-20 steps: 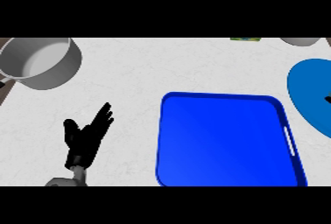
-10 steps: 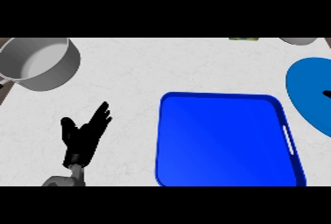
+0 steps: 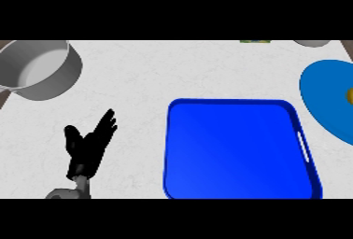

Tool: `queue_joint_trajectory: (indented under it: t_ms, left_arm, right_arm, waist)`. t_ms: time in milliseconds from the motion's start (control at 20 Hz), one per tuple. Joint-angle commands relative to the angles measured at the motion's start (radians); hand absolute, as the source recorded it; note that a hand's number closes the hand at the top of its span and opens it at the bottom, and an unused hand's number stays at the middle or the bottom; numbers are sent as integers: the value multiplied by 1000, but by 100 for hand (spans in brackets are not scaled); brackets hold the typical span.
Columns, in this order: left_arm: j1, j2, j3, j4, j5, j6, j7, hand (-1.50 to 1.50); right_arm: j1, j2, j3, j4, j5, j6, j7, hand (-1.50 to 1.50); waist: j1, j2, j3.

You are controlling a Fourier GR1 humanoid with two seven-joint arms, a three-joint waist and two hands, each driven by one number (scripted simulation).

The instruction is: Pick the lemon from the tray and place it in the plate

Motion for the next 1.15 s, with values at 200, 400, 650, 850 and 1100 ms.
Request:
queue_joint_trajectory:
  t_ms: [200,400,650,850,1100]
  left_arm:
    - [40,6,-1,-11,2,-16,-6,0]
    - [56,19,13,-51,18,-24,25,0]
    - [48,33,34,4,24,-57,-7,0]
    - [15,-20,2,-14,-23,24,47,0]
    - [49,-18,7,7,-25,-2,-7,0]
  right_arm:
    - [167,-69,14,21,-9,302,-110,-150]
    - [217,-118,33,10,-2,382,-140,-150]
    - [267,-76,84,-16,30,323,-196,-150]
    - [313,-77,95,-12,34,314,-239,-150]
    - [363,-88,95,-9,9,342,-277,-150]
  waist:
    - [-14,-7,-2]
    - [-15,-10,-3]
    - [-20,-12,-5]
    - [-22,-12,-3]
    - [-29,-15,-5]
